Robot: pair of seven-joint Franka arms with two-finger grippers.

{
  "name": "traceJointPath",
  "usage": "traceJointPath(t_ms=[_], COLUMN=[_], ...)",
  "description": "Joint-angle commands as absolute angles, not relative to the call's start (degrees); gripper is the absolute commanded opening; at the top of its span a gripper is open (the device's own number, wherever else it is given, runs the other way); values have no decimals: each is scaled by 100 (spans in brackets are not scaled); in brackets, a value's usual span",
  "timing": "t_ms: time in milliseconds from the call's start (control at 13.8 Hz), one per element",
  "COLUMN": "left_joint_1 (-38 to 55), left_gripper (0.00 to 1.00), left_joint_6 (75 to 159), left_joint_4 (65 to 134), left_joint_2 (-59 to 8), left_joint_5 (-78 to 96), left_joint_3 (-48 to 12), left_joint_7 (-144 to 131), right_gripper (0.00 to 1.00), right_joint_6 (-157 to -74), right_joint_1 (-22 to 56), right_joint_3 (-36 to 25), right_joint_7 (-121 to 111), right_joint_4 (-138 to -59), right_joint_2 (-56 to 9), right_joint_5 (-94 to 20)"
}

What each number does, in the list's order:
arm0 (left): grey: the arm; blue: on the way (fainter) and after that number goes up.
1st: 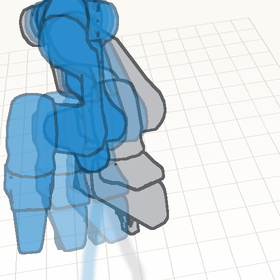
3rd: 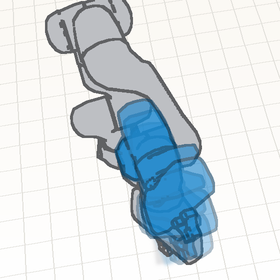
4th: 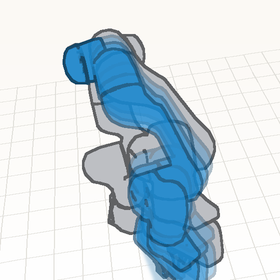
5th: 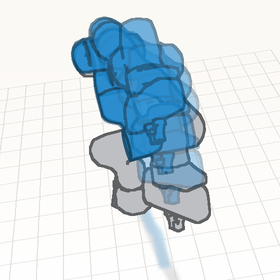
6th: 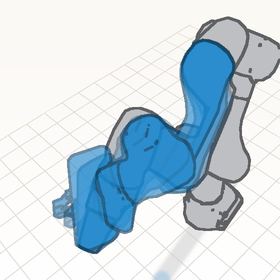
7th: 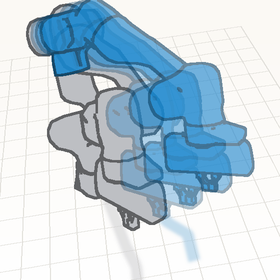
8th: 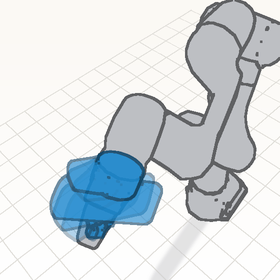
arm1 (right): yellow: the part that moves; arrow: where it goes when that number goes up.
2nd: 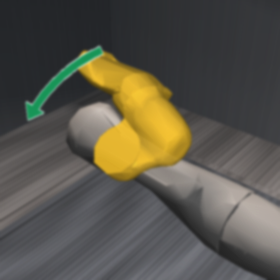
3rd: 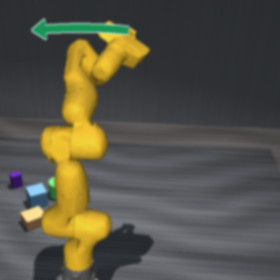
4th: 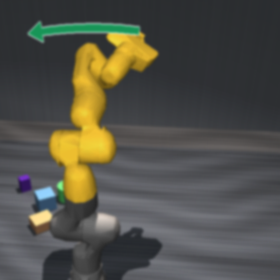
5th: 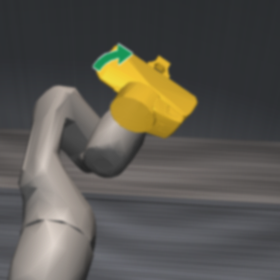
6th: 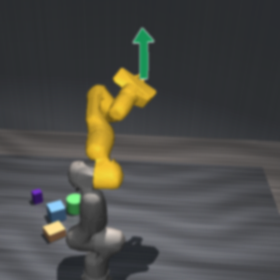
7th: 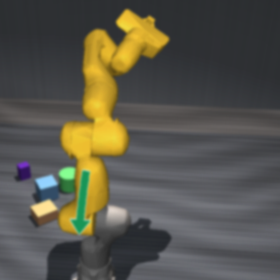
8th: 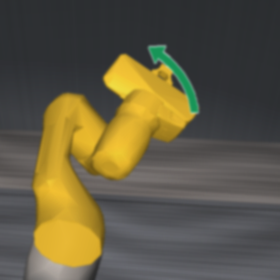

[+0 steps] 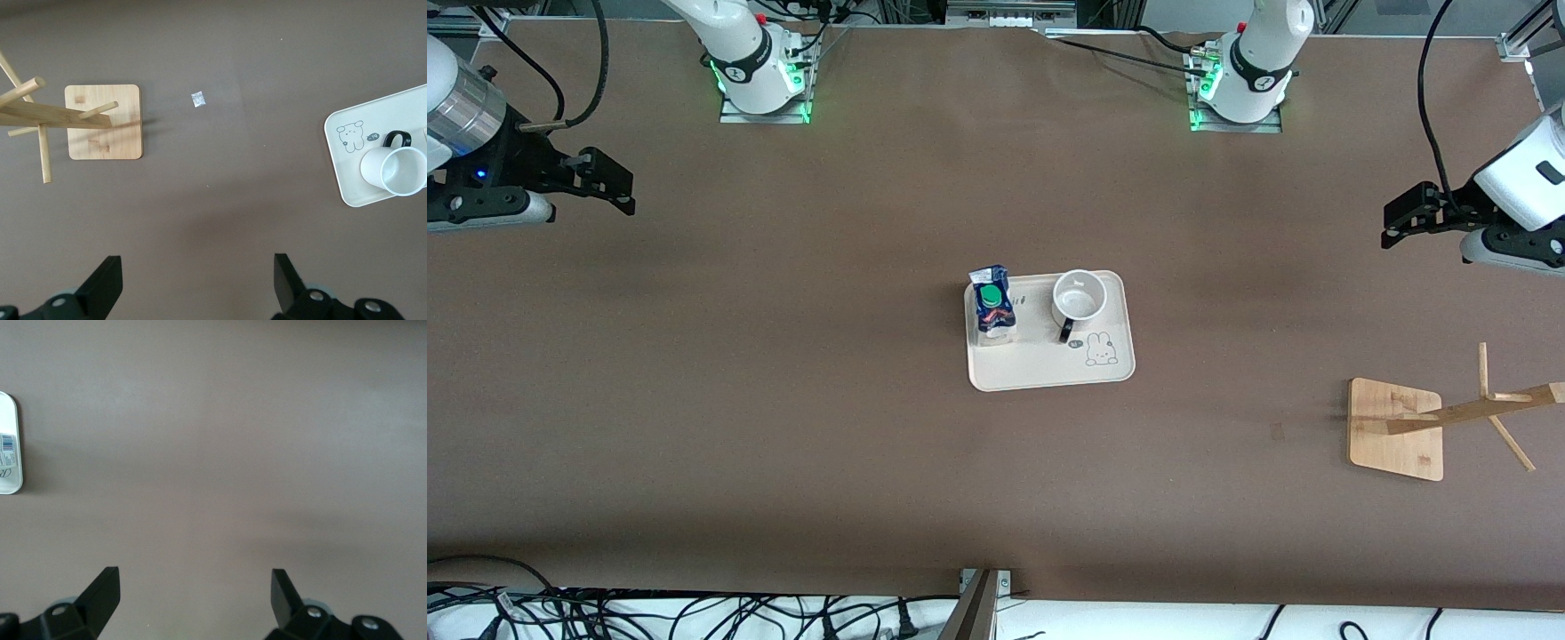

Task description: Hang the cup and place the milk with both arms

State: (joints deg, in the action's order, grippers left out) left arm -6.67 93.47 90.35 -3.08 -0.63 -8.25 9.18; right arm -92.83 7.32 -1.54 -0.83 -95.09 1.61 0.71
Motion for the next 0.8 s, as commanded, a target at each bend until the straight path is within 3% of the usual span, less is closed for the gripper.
traceJointPath(t_ms=[0,725], left_joint_1=[-677,-659], left_gripper=[100,100], left_joint_6=[9272,9290], left_joint_4=[8859,8851], left_joint_2=[-378,-387], left_joint_5=[-18,-26], left_joint_3=[-844,-879], left_joint_7=[1037,1002], right_gripper=[100,100], right_joint_6=[-9237,-8816], right_joint_1=[721,1168], right_joint_3=[-176,-141], right_joint_7=[-132,-492], right_joint_4=[-9361,-9246], right_joint_2=[53,-413], right_joint_5=[-79,-97])
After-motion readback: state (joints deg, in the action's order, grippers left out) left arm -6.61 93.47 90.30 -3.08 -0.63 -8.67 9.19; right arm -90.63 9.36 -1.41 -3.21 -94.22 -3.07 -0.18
